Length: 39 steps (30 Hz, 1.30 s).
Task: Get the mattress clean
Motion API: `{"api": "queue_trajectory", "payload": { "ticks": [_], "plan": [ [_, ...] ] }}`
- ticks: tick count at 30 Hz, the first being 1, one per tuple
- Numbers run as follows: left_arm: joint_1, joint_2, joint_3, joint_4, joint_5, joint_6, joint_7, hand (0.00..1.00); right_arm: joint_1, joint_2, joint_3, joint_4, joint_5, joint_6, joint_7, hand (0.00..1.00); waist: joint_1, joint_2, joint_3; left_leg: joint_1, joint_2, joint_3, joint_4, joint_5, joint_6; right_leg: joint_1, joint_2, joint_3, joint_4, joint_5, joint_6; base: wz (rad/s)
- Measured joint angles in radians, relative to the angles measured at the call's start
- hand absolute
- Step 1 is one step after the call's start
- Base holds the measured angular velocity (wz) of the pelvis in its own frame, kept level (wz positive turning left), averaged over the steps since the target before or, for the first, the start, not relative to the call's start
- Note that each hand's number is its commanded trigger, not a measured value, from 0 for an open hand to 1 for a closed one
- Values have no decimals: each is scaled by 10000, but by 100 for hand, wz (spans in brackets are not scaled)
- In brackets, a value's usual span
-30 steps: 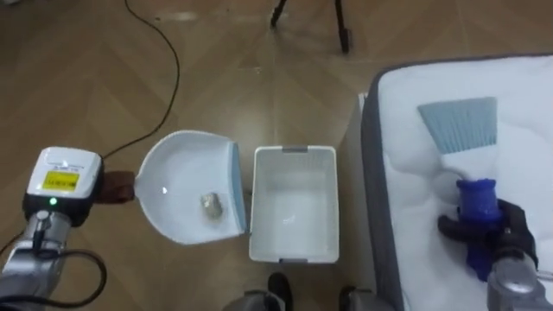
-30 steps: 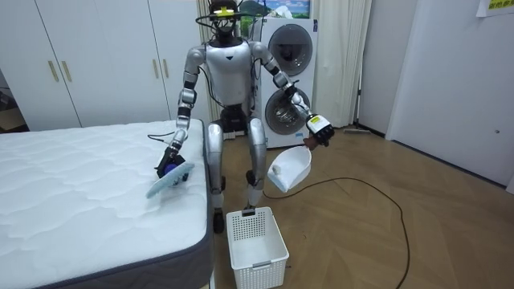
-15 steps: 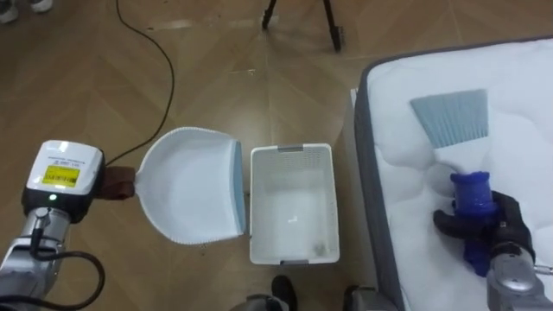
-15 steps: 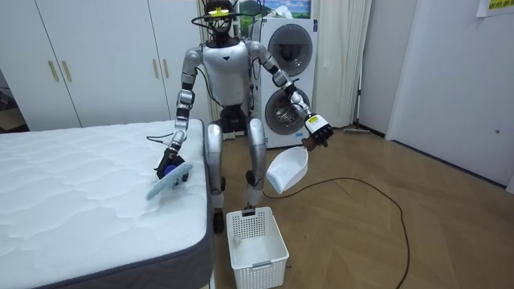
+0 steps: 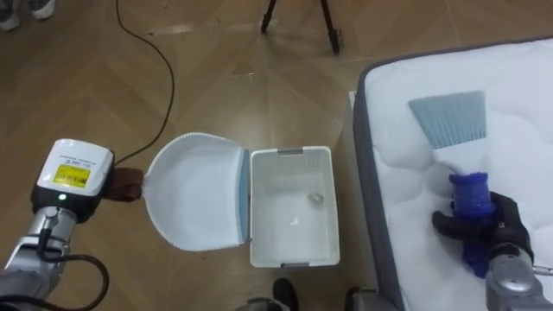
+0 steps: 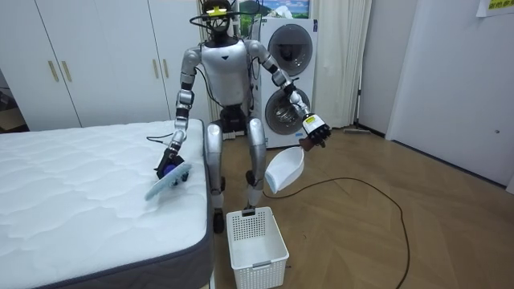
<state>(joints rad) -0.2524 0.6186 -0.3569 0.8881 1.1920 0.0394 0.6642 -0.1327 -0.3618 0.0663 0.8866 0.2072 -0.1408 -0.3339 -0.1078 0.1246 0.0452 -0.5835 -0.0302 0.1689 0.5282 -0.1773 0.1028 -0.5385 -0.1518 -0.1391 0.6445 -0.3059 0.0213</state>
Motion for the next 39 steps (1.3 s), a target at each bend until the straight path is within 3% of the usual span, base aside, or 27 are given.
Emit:
{"api": "queue_trajectory", "payload": {
  "ticks": [4, 10, 12, 14, 15, 17, 20, 22, 24, 26, 31, 33, 34, 36, 37, 38, 39],
  "plan": [
    [5, 0, 2, -118, -21, -26, 234, 100, 211, 9, 3, -299, 273, -7, -171, 0, 63, 7, -6, 35, 20, 81, -68, -5, -6, -16, -12, 9, -56, 23, 6, -6],
    [321, -72, 61, -408, -53, -91, 524, 100, 619, 125, 6, -416, 262, -30, -218, 0, 199, -7, -59, 924, 95, 504, -555, -17, -44, 558, 184, 466, -566, 197, 38, -28],
    [613, -223, 350, -484, -79, -233, 751, 100, 706, 189, 66, -421, 184, 61, -119, 0, 452, -146, -122, 1405, 166, 769, -841, -67, -118, 755, 402, 962, -785, 338, 32, -68],
    [973, -477, 663, -507, -189, -298, 776, 100, 863, 200, 155, -417, 157, 154, 38, 0, 636, -278, -177, 1865, 152, 738, -1023, -123, -215, 1038, 616, 1444, -973, 408, 37, -84],
    [1317, -707, 985, -567, -211, -358, 780, 100, 978, 197, 207, -416, 184, 249, 186, 0, 765, -351, -211, 2203, 136, 520, -1148, -171, -297, 1311, 773, 1710, -1213, 515, 19, -93],
    [1779, -989, 1359, -735, -234, -402, 776, 100, 1329, 204, 233, -409, 243, 350, 346, 0, 789, -472, -275, 2596, 83, 69, -1238, -242, -408, 1771, 964, 1974, -1558, 605, 10, -63],
    [2325, -1216, 1481, -1138, -214, -454, 710, 100, 1951, 323, 196, -407, 276, 574, 544, 0, 794, -788, -452, 3257, 192, 294, -1626, -295, -465, 2345, 1175, 2347, -2015, 753, 24, -39],
    [2634, -1431, 1579, -1199, -232, -479, 706, 100, 2182, 407, 168, -418, 193, 583, 577, 0, 709, -904, -491, 3741, 238, 519, -1902, -309, -475, 2725, 1266, 2615, -2320, 861, 43, -47],
    [2696, -1732, 1578, -1228, -233, -531, 655, 100, 2448, 420, -113, -616, 38, 620, 614, 0, 607, -916, -482, 4097, 275, 752, -2009, -402, -443, 3001, 1298, 2798, -2491, 945, 90, -38],
    [2694, -1810, 1577, -1239, -346, -585, 605, 100, 2450, 413, -122, -795, 63, 727, 615, 0, 601, -932, -473, 4249, 353, 1094, -2004, -509, -435, 2974, 1346, 2870, -2463, 1008, 100, -62],
    [2692, -1879, 1628, -1242, -609, -610, 242, 100, 2503, 450, -107, -1047, -118, 787, 813, 0, 830, -924, -428, 4887, 716, 2401, -1980, -899, -501, 2944, 1422, 2368, -2454, 1293, -27, -91],
    [2693, -1932, 1931, -1279, -654, -680, 214, 100, 2447, 564, -107, -1063, -163, 787, 911, 0, 892, -920, -375, 5048, 896, 3201, -1977, -1043, -508, 2765, 1400, 1866, -2498, 1527, -122, -96],
    [2693, -1931, 1988, -1278, -688, -685, 212, 100, 2401, 607, -106, -1062, -173, 787, 946, 0, 895, -914, -349, 5071, 933, 3376, -1986, -1065, -508, 2730, 1366, 1581, -2564, 1631, -153, -108],
    [2663, -1920, 2235, -1290, -819, -697, 205, 100, 2198, 832, -98, -1061, -169, 787, 981, 0, 887, -899, -350, 5042, 1185, 4263, -2022, -1116, -484, 2559, 1279, 556, -3098, 2192, -378, -106],
    [2626, -1917, 2246, -1290, -877, -694, 205, 100, 2179, 883, -95, -1061, -159, 787, 978, 0, 876, -893, -351, 5030, 1253, 4434, -2082, -1123, -475, 2574, 1302, 291, -3259, 2339, -441, -98],
    [2564, -1923, 2247, -1269, -1043, -677, 202, 100, 2134, 950, -78, -1059, -131, 795, 978, 0, 1040, -875, -335, 5049, 1400, 5073, -2202, -1139, -463, 2640, 1248, -463, -3226, 2378, -645, -104],
    [2555, -2039, 2221, -1225, -1237, -655, 137, 100, 2125, 961, -83, -1011, -61, 796, 951, 0, 1180, -889, -322, 5304, 1425, 5742, -2366, -1138, -471, 2700, 928, -1251, -2414, 1931, -650, -111]
  ]
}}
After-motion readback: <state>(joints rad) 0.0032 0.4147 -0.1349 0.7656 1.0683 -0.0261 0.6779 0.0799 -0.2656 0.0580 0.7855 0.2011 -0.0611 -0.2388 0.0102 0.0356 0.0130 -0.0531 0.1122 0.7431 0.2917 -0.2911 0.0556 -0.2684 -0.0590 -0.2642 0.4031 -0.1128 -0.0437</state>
